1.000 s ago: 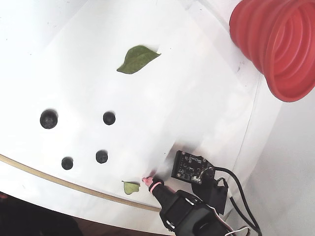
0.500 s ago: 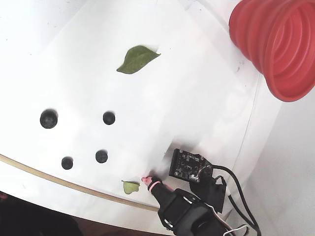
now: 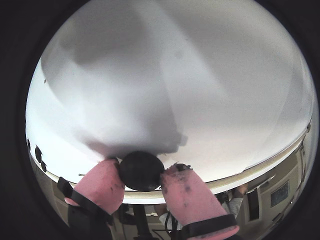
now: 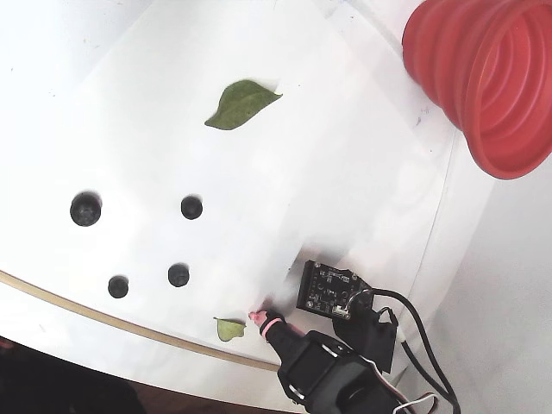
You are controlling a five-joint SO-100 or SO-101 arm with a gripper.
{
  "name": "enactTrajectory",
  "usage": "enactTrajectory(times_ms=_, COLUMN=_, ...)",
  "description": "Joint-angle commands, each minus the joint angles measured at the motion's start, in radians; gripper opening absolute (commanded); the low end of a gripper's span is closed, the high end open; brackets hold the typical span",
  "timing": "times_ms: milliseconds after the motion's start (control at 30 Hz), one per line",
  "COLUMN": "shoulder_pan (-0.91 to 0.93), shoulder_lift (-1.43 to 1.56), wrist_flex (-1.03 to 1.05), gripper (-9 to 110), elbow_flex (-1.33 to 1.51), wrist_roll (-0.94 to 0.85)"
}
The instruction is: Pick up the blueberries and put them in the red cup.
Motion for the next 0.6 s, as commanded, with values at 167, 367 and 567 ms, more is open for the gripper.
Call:
enactTrajectory(times_ms=167, shoulder_pan=-0.018, shoulder_lift=0.167, wrist_flex=0.071, gripper=14, elbow_flex=0.040, wrist_roll=0.011)
enactTrajectory(times_ms=367, shoulder_pan=-0.040, shoulder_lift=0.275, wrist_flex=0.147, gripper=14, elbow_flex=0.066, wrist_roll=0.018)
enactTrajectory(times_ms=567, shoulder_pan=-0.057, shoulder_lift=0.370, wrist_flex=0.201, gripper=14, elbow_flex=0.092, wrist_roll=0.021)
